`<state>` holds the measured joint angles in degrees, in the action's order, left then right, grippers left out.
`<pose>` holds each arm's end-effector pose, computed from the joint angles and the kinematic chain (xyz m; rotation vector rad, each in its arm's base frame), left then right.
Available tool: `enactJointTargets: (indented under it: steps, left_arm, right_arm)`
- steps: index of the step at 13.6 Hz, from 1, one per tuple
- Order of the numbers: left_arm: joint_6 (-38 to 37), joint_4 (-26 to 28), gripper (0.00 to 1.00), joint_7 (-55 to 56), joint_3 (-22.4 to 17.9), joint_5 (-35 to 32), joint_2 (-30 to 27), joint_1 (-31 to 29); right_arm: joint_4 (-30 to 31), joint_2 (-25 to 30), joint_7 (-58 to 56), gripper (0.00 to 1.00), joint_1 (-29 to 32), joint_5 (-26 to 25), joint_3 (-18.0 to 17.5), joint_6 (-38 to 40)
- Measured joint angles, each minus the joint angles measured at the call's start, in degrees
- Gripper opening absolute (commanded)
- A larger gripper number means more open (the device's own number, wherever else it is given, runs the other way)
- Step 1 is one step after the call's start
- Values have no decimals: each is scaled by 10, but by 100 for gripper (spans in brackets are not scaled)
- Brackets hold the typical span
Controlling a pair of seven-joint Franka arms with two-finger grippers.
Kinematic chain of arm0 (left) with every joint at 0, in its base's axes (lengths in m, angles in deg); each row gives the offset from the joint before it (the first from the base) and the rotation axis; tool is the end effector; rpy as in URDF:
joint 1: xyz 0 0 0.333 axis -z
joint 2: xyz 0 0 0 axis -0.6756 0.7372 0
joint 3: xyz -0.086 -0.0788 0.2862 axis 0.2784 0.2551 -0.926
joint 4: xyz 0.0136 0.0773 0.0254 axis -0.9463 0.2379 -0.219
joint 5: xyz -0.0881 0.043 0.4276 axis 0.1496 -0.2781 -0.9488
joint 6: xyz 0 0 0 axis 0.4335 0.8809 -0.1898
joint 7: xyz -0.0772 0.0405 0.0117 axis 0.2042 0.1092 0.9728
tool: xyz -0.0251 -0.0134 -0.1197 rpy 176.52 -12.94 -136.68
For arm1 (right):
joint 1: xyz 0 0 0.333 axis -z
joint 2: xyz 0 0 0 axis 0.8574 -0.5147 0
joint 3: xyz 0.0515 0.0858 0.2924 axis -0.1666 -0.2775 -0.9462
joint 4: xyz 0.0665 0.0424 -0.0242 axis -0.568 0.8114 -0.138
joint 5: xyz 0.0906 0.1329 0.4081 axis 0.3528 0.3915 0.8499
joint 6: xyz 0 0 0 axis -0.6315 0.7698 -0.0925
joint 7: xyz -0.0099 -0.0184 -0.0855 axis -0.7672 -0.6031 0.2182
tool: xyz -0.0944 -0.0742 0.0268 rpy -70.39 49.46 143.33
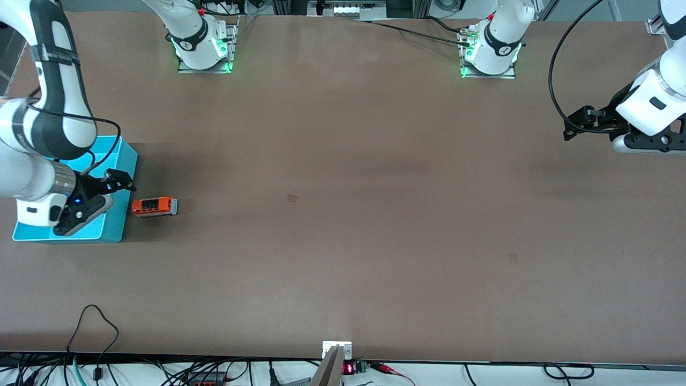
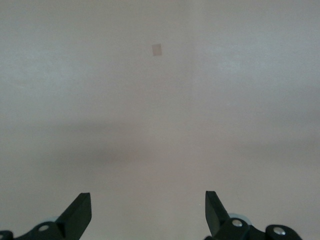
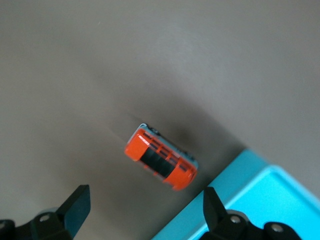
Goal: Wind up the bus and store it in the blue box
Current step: 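Reach the right gripper down to the bus beside the blue box, then grasp the orange bus with the right gripper and lift it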
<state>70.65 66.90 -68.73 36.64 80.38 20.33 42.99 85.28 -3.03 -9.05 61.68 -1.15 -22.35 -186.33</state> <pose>0.5899 -0.0166 0.5464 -3.1297 0.0160 0.0982 0.6767 -0.0585 0.3074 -2.8102 -1.1963 0.1031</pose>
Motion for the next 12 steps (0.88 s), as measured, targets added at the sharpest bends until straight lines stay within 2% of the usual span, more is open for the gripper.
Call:
enactJointTargets:
  steps: [5, 8, 12]
  left_arm:
    - [-1, -5, 100, 0, 0, 0, 0, 3]
    - [-1, -7, 100, 0, 1, 0, 0, 3]
    - [-1, -7, 100, 0, 1, 0, 0, 3]
  right_arm:
    - [38, -25, -270, 100, 2, 0, -2, -58]
    - [47, -51, -336, 100, 2, 0, -4, -64]
    - [64, -90, -402, 100, 2, 0, -4, -120]
